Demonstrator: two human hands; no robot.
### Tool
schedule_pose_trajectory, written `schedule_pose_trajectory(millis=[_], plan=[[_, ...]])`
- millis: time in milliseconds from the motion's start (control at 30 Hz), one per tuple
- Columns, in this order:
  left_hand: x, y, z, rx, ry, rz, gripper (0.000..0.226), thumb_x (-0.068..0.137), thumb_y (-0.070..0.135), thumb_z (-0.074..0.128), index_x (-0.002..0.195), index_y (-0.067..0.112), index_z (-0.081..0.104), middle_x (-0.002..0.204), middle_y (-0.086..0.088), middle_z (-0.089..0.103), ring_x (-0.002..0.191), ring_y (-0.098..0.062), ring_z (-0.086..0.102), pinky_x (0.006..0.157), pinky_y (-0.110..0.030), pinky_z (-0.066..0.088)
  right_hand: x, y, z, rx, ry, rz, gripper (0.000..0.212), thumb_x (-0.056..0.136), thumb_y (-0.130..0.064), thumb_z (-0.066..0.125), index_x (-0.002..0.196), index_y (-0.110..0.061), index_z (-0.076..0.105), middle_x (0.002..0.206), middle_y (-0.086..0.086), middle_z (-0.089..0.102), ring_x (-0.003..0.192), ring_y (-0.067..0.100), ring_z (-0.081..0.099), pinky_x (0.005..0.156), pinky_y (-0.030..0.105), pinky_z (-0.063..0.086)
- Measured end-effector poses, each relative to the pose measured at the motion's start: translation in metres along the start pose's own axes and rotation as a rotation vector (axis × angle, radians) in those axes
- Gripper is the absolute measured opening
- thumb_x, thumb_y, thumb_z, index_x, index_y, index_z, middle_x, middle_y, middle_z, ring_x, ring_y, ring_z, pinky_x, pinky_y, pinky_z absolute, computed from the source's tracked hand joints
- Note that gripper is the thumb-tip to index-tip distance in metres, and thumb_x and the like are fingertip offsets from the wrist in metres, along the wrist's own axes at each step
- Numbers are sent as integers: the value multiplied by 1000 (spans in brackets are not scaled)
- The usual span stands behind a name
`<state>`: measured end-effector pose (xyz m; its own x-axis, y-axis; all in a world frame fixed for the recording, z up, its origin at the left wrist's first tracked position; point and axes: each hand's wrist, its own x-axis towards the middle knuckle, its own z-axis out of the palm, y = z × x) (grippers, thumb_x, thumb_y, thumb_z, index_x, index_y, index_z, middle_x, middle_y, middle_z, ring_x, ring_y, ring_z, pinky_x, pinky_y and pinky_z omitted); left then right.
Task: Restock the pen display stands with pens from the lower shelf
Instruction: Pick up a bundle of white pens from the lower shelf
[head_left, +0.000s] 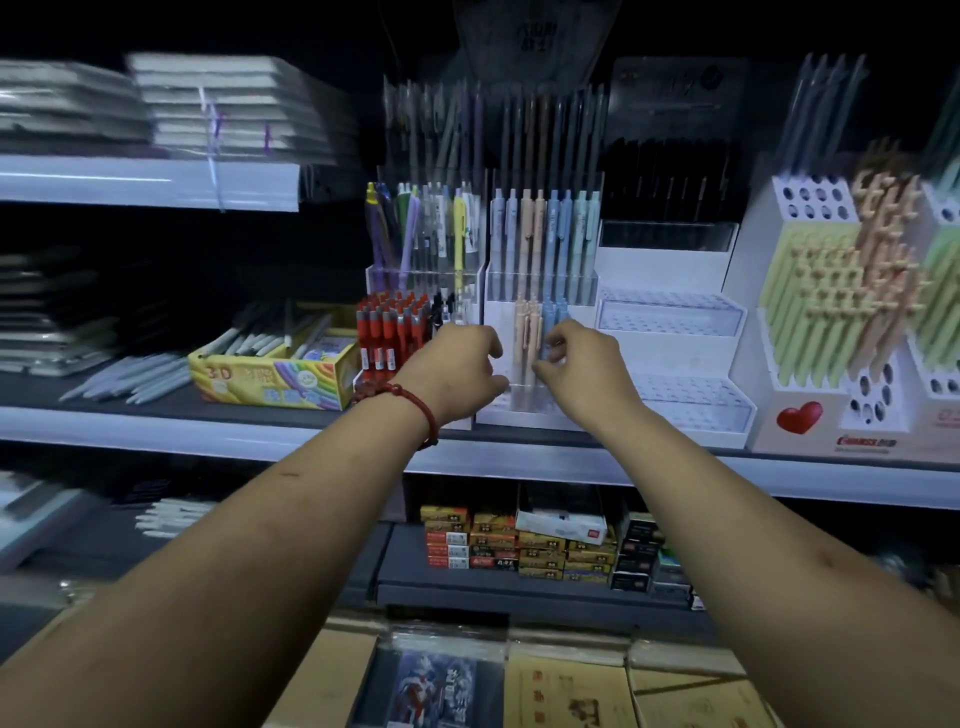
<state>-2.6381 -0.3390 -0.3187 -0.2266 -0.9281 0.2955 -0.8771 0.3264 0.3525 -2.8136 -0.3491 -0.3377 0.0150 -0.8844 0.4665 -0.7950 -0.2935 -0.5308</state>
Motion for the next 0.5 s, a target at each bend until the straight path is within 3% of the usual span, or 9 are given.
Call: schedule_pose_trajectory(millis=[100,300,500], plan=[[-37,-14,-11,50,43,-25,36,92,31,70,124,16,64,106,-3,71,99,-26,67,87,-45,59,-26,-17,-3,-70,-13,-87,29,94,-19,67,121,-9,62,120,13,63,104,31,61,90,42,53],[-125,-65,-18,172,76,-133,44,91,39,73,125,16,58,124,-8,66,106,-31,63,84,-43,56,-93,-66,24,-75,-188,-232,45,96,-27,67,137,-14,55,135,9,57,119,28,57,99,43,49],[-222,-140,-5,216,75,-290,58,87,46,74,135,19,55,131,-9,60,116,-32,61,97,-47,51,-164,-110,96,10,-377,-321,51,94,-29,70,140,-18,52,139,6,54,124,25,55,103,42,46]])
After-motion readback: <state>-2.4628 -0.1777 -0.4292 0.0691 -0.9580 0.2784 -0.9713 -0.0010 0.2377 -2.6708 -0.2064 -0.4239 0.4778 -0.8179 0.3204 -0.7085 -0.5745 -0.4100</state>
